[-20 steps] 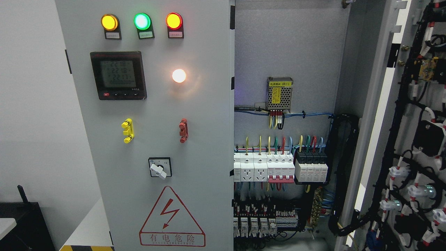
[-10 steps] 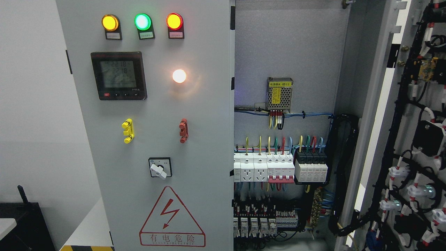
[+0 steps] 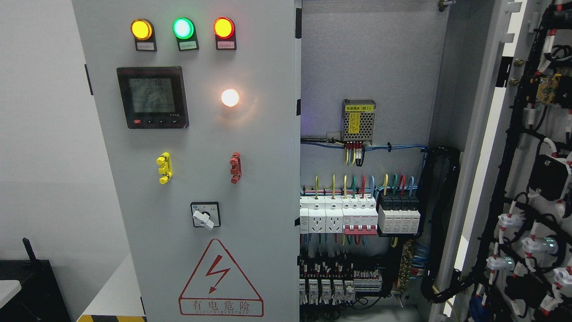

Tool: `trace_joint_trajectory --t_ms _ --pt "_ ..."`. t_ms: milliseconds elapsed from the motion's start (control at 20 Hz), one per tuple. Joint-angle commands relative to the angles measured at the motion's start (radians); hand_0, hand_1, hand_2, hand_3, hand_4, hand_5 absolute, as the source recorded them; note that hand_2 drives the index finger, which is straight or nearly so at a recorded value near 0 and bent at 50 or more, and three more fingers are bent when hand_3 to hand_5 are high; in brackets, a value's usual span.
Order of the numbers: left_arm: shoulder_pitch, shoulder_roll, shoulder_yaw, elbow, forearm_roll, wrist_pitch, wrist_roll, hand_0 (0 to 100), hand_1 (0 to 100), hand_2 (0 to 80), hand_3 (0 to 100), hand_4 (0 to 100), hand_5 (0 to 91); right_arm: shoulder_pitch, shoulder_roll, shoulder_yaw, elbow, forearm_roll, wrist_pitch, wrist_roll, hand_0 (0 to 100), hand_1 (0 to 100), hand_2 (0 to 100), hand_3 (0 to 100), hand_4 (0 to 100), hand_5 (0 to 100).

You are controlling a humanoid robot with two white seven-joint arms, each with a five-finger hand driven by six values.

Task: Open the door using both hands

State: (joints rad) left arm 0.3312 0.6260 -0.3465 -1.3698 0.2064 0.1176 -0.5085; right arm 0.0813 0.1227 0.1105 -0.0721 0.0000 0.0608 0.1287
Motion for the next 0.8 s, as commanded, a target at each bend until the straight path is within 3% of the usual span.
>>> trace_joint_trajectory --t_ms 0,150,401,651,751 --pt "-0.093 -0.374 0.081 0.795 -0.197 -0.128 0.007 0 0 0.0 0 0 0.0 0.0 0.0 0.0 0.0 -0.011 -0.001 0.0 38 0 0 0 0 0" --pt "-0.208 -0.465 0.075 1.094 -0.208 -0.231 0.033 0 0 0.0 0 0 0.0 0.0 0.0 0.0 0.0 -0.012 0.001 0.0 38 0 0 0 0 0" --pt "-0.317 -0.618 0.08 1.313 -0.206 -0.237 0.077 0 0 0.0 0 0 0.0 0.0 0.0 0.0 0.0 -0.011 -0.001 0.0 38 0 0 0 0 0" --pt "-0.336 -0.664 0.107 1.39 -0.197 -0.234 0.26 0 0 0.0 0 0 0.0 0.0 0.0 0.0 0.0 -0.011 -0.001 0.0 38 0 0 0 0 0" --pt "-0.334 -0.666 0.112 1.399 -0.194 -0.233 0.309 0 0 0.0 0 0 0.0 0.0 0.0 0.0 0.0 -0.011 0.001 0.0 38 0 0 0 0 0"
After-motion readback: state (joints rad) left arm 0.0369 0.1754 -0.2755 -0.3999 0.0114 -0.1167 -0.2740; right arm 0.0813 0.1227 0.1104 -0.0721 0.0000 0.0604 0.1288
